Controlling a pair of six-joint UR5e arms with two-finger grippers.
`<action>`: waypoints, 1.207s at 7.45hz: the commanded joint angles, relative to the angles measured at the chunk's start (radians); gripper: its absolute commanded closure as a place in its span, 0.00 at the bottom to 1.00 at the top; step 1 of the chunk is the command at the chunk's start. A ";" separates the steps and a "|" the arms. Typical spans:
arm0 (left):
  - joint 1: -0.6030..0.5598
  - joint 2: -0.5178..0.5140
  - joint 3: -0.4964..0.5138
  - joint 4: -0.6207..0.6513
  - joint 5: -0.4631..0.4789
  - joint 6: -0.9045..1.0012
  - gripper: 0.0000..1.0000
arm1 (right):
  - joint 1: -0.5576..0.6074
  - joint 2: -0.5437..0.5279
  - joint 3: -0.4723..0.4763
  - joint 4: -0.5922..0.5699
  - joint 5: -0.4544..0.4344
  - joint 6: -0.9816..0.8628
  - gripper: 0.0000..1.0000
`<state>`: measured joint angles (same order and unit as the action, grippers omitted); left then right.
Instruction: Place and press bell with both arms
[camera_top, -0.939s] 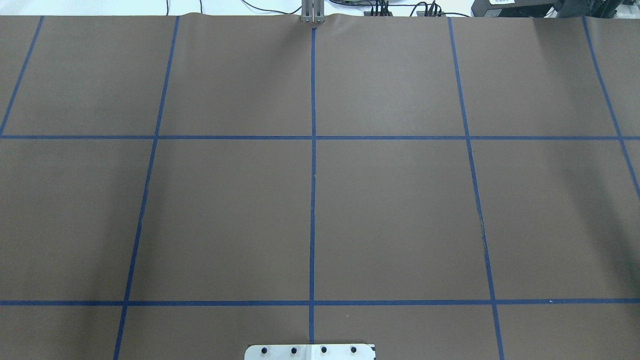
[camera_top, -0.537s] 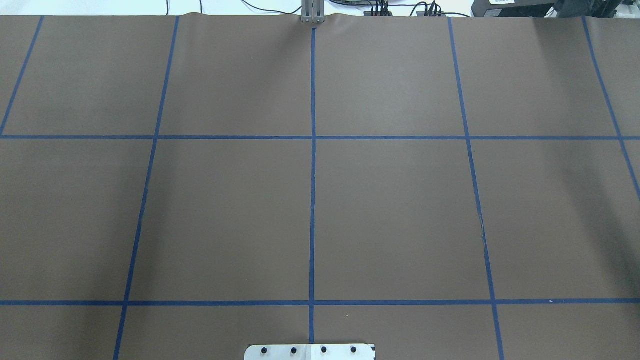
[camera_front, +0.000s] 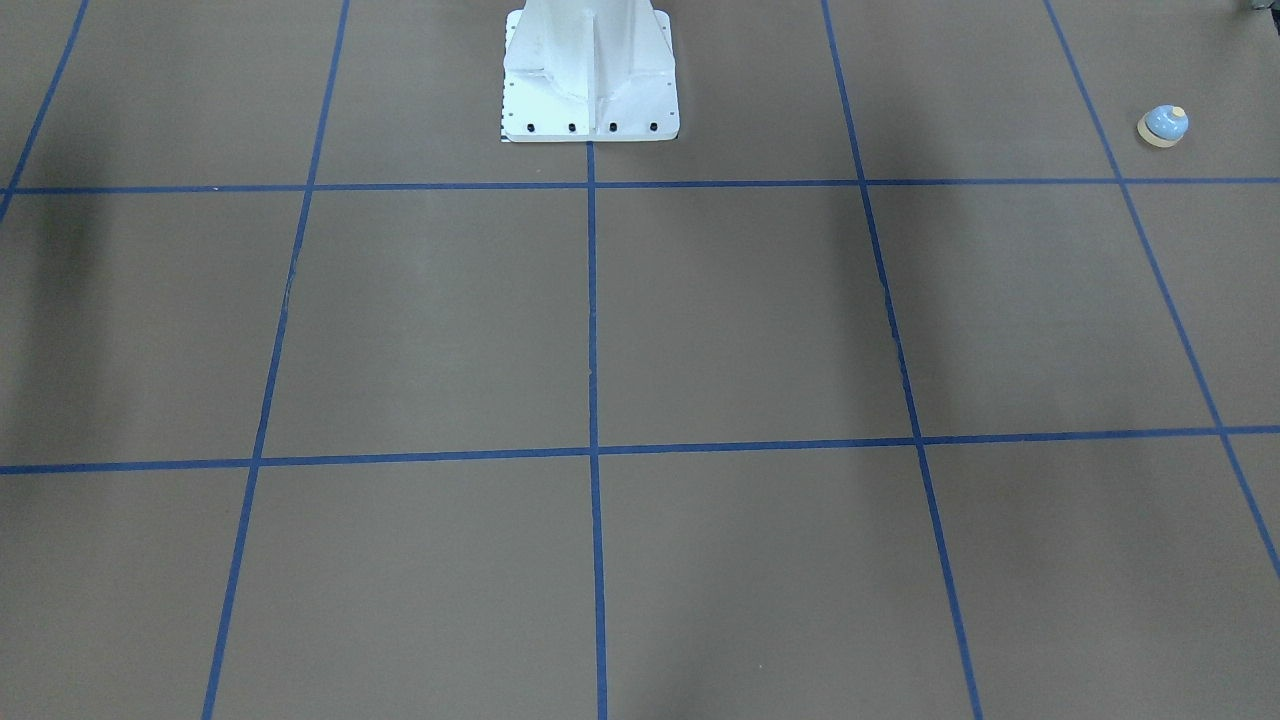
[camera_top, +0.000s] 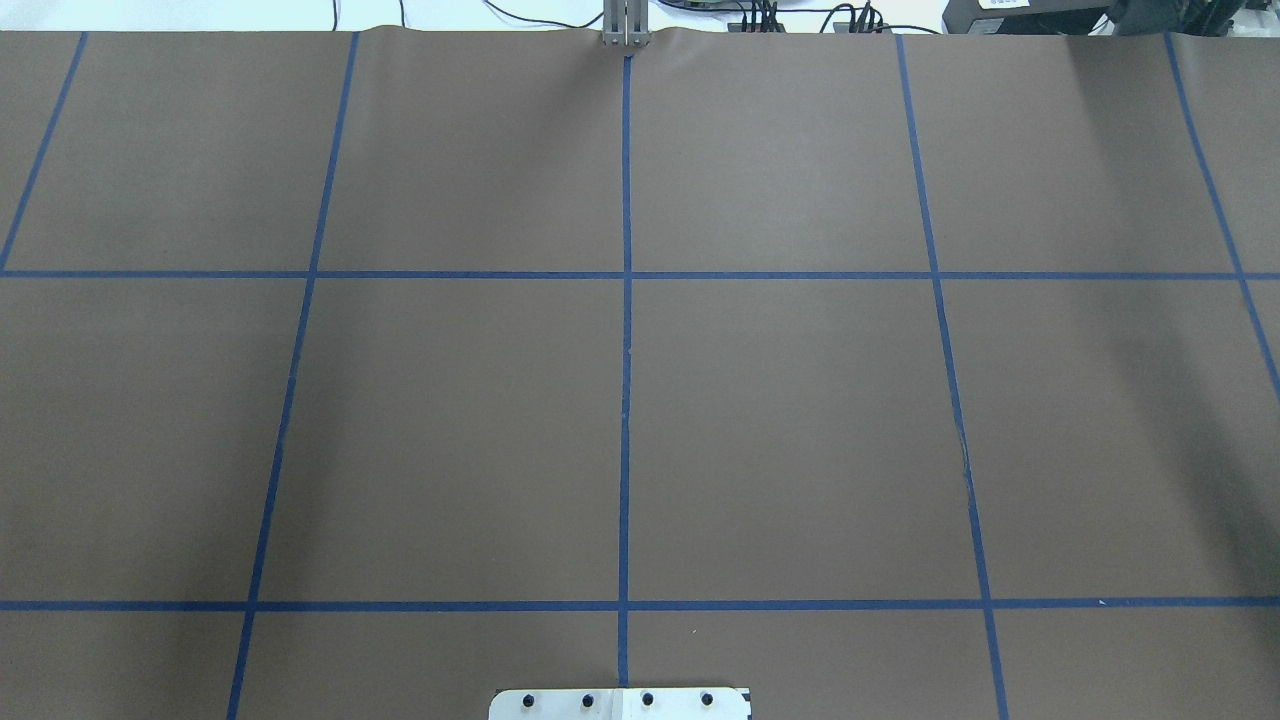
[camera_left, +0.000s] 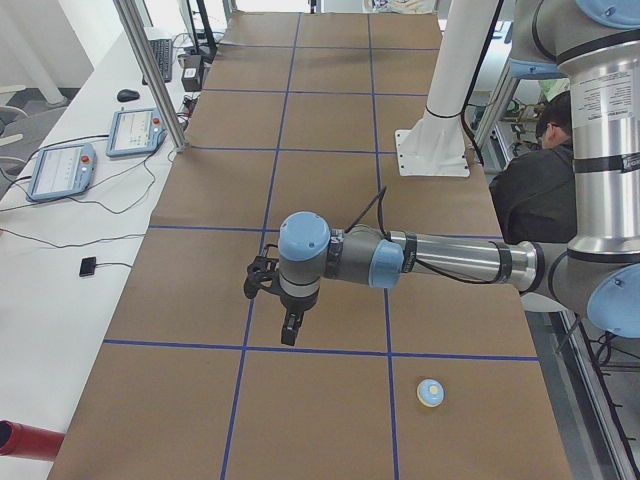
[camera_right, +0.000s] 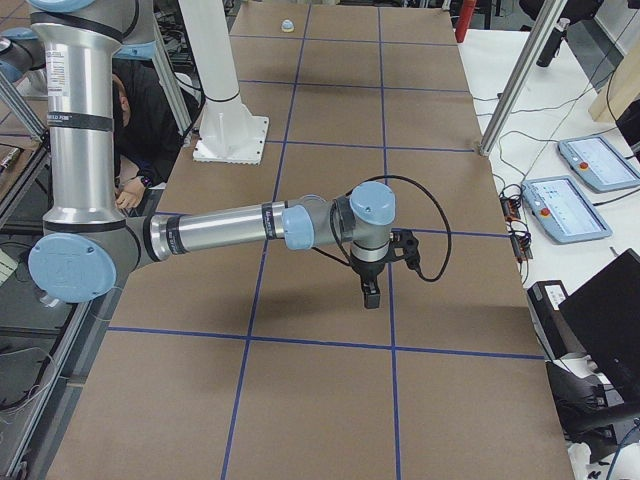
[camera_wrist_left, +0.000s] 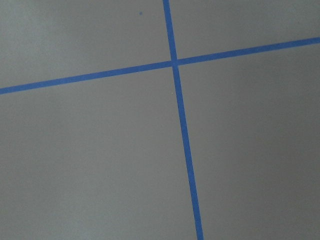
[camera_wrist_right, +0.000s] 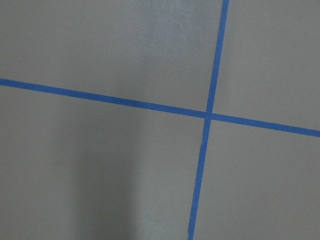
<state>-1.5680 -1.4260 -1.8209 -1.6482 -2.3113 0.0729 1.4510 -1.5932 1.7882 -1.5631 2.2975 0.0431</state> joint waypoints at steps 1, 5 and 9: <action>-0.001 -0.027 0.012 -0.024 -0.005 0.001 0.00 | -0.044 0.051 0.000 0.000 0.000 0.064 0.00; 0.066 -0.002 0.009 -0.094 -0.007 -0.004 0.00 | -0.156 0.143 0.002 0.000 -0.007 0.231 0.00; 0.178 0.099 0.026 -0.094 -0.046 -0.004 0.00 | -0.167 0.148 0.010 0.000 -0.009 0.241 0.00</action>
<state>-1.4370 -1.3728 -1.7968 -1.7412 -2.3556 0.0691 1.2860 -1.4459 1.7960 -1.5630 2.2889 0.2828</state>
